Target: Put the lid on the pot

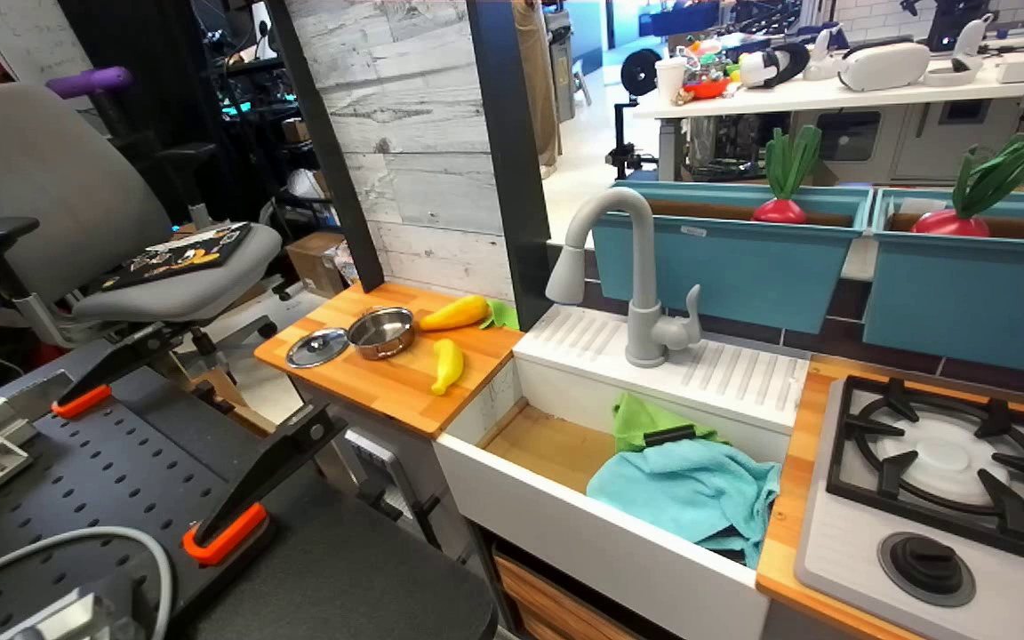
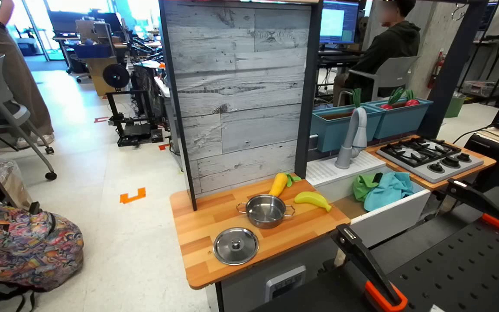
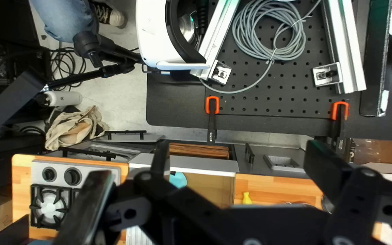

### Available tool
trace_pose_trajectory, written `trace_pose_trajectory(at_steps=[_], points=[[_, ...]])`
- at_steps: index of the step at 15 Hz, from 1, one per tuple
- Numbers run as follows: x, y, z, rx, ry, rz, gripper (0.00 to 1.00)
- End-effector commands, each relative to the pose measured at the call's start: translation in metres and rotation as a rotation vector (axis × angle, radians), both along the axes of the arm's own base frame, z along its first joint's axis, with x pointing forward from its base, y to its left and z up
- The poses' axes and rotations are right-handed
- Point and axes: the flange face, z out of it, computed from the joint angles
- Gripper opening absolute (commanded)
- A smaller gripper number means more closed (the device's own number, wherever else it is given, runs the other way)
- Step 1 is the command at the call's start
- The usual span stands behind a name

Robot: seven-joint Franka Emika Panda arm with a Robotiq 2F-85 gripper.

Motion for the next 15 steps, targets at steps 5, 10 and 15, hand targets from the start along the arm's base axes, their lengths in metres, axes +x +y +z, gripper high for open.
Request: trace_pose_trajectory(at_steps=[5, 10, 15], points=[[0.029, 0.018, -0.023, 0.018, -0.120, -0.039, 1.00], [0.075, 0.041, -0.069, 0.143, -0.173, 0.002, 1.00], [0.132, 0.060, -0.152, 0.279, -0.217, -0.011, 1.00]])
